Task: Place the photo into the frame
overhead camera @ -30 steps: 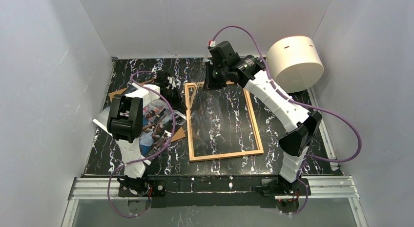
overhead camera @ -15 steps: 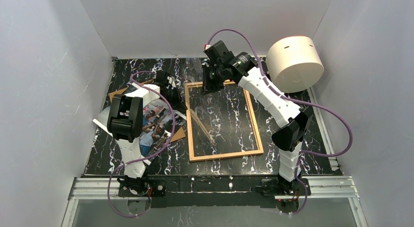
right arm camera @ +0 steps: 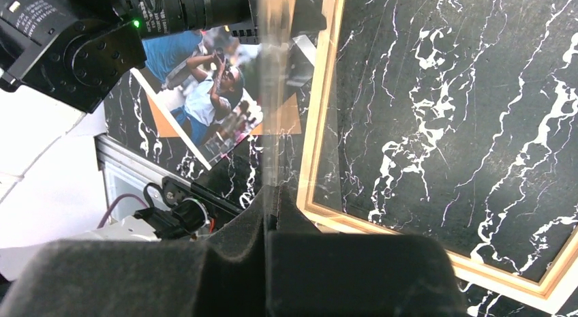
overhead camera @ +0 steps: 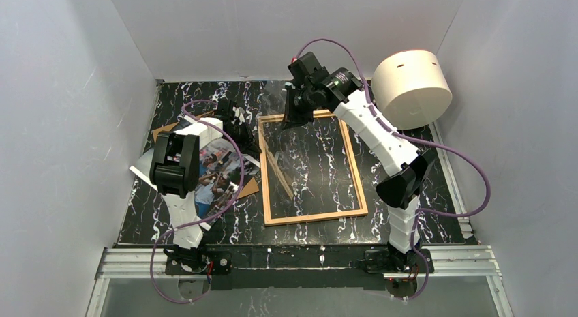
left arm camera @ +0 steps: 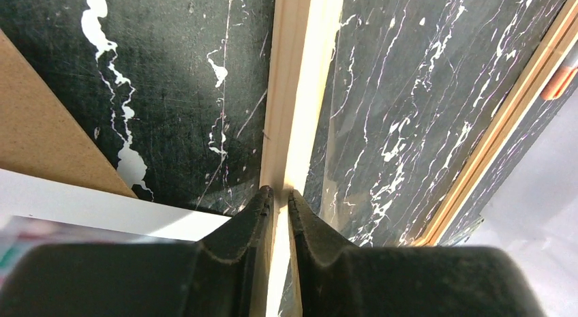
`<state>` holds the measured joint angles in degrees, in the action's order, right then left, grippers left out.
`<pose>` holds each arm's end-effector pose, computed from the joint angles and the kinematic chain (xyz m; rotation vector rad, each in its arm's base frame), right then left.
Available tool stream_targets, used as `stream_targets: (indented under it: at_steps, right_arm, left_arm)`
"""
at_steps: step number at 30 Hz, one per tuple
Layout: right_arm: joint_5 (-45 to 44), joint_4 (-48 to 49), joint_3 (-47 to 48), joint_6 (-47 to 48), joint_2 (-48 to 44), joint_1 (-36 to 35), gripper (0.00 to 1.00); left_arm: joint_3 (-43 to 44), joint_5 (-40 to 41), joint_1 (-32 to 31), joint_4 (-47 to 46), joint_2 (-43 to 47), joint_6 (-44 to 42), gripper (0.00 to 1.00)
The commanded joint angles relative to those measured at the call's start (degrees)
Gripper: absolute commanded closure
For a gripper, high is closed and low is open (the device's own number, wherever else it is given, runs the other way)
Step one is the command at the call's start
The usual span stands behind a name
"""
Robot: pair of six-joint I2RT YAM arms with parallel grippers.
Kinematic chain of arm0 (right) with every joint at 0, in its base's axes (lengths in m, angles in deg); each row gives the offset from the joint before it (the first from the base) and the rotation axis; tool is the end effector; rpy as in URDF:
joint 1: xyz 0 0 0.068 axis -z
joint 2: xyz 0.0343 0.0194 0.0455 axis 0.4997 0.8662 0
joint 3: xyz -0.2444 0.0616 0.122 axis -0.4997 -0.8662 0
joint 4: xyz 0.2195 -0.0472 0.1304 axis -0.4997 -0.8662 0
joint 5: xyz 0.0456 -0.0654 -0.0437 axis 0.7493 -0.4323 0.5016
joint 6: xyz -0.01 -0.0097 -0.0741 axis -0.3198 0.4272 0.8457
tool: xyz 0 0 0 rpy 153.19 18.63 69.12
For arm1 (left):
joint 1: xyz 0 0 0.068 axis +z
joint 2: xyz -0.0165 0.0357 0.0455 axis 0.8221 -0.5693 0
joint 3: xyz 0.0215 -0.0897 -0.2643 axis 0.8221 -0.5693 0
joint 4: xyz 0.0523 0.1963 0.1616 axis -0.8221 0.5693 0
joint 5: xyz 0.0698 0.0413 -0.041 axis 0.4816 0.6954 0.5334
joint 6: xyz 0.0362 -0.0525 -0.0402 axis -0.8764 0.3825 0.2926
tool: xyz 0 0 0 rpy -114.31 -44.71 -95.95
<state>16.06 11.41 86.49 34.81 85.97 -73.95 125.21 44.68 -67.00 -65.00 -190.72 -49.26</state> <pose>0.3059 0.3012 0.3942 -0.1583 2.5368 0.7082 0.4107 -0.1126 0.1428 -0.3043 2.6561 -0.8331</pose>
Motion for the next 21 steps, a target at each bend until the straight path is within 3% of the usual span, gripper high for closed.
stream_targets:
  at_steps: [1, 6, 13, 21]
  right_arm:
    - [2.31, 1.91, 1.52, -2.49, -1.2, 1.41, 0.99]
    - [9.55, 10.2, -7.87, -4.86, -5.69, 4.73, 0.99]
    - [18.71, 24.3, -32.06, -7.59, -14.51, 15.16, 0.99]
    - [24.66, 38.92, -55.41, -3.83, -21.23, 23.98, 0.99]
  left_arm:
    - [-1.96, 5.92, -1.04, 2.04, -5.01, -1.77, 0.87]
    - [-2.12, 6.43, -1.01, 2.05, -4.9, -1.86, 0.86]
    - [-1.97, 7.56, -0.95, 2.29, -4.22, -1.94, 0.85]
    - [-1.76, 7.19, -0.93, 2.3, -4.61, -2.29, 0.84]
